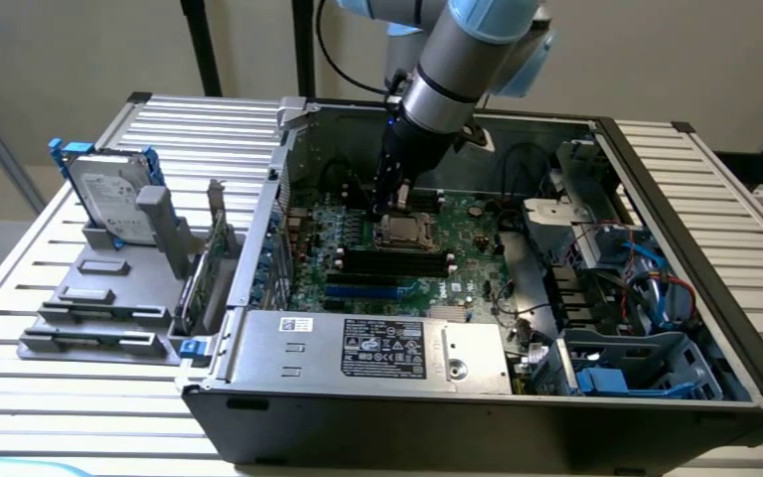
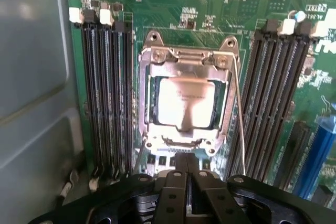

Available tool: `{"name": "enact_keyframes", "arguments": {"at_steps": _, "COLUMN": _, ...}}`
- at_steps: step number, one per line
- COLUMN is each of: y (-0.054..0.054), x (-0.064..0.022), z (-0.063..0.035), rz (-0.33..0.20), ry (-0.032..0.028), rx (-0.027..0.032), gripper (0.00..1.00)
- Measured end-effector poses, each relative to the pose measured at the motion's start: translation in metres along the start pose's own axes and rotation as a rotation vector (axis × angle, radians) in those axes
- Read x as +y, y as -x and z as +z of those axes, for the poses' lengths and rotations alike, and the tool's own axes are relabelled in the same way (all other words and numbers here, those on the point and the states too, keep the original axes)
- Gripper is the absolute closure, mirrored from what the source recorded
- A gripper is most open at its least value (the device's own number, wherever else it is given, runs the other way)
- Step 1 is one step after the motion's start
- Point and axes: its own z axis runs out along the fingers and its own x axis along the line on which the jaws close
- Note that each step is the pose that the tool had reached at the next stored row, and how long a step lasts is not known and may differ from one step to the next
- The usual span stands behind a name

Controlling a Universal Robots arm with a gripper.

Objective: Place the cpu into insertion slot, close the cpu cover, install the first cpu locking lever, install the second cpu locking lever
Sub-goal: 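Close the cpu cover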

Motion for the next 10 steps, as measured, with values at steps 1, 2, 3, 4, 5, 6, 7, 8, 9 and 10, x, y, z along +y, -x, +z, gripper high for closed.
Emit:
{"name": "enact_keyframes", "arguments": {"at_steps": 1, "y": 0.001, "x": -0.0033, "z": -0.001, "rz": 0.0, "ry": 0.0, "rx": 0.0008, "gripper": 0.89}}
{"name": "enact_keyframes", "arguments": {"at_steps": 2, "y": 0.001, "x": -0.0066, "z": -0.002, "rz": 0.0, "ry": 0.0001, "rx": 0.0013, "gripper": 0.89}}
{"name": "enact_keyframes", "arguments": {"at_steps": 3, "y": 0.002, "x": -0.0099, "z": -0.0029, "rz": -0.001, "ry": 0.0, "rx": 0.0015, "gripper": 0.89}}
{"name": "enact_keyframes", "arguments": {"at_steps": 4, "y": 0.002, "x": -0.0132, "z": -0.0039, "rz": -0.001, "ry": 0.0, "rx": 0.0018, "gripper": 0.89}}
{"name": "enact_keyframes", "arguments": {"at_steps": 5, "y": 0.003, "x": -0.0158, "z": -0.0049, "rz": -0.001, "ry": 0.0001, "rx": 0.0019, "gripper": 0.89}}
{"name": "enact_keyframes", "arguments": {"at_steps": 6, "y": 0.004, "x": -0.0175, "z": -0.0059, "rz": -0.001, "ry": 0.0001, "rx": 0.002, "gripper": 0.89}}
{"name": "enact_keyframes", "arguments": {"at_steps": 7, "y": 0.004, "x": -0.0178, "z": -0.0059, "rz": -0.001, "ry": 0.0002, "rx": 0.0021, "gripper": 0.89}}
{"name": "enact_keyframes", "arguments": {"at_steps": 8, "y": 0.004, "x": -0.0178, "z": -0.006, "rz": -0.001, "ry": 0.0002, "rx": 0.002, "gripper": 0.89}}
{"name": "enact_keyframes", "arguments": {"at_steps": 9, "y": 0.004, "x": -0.0178, "z": -0.006, "rz": -0.001, "ry": 0.0002, "rx": 0.0021, "gripper": 0.89}}
{"name": "enact_keyframes", "arguments": {"at_steps": 10, "y": 0.004, "x": -0.0178, "z": -0.006, "rz": -0.001, "ry": 0.0002, "rx": 0.002, "gripper": 0.89}}
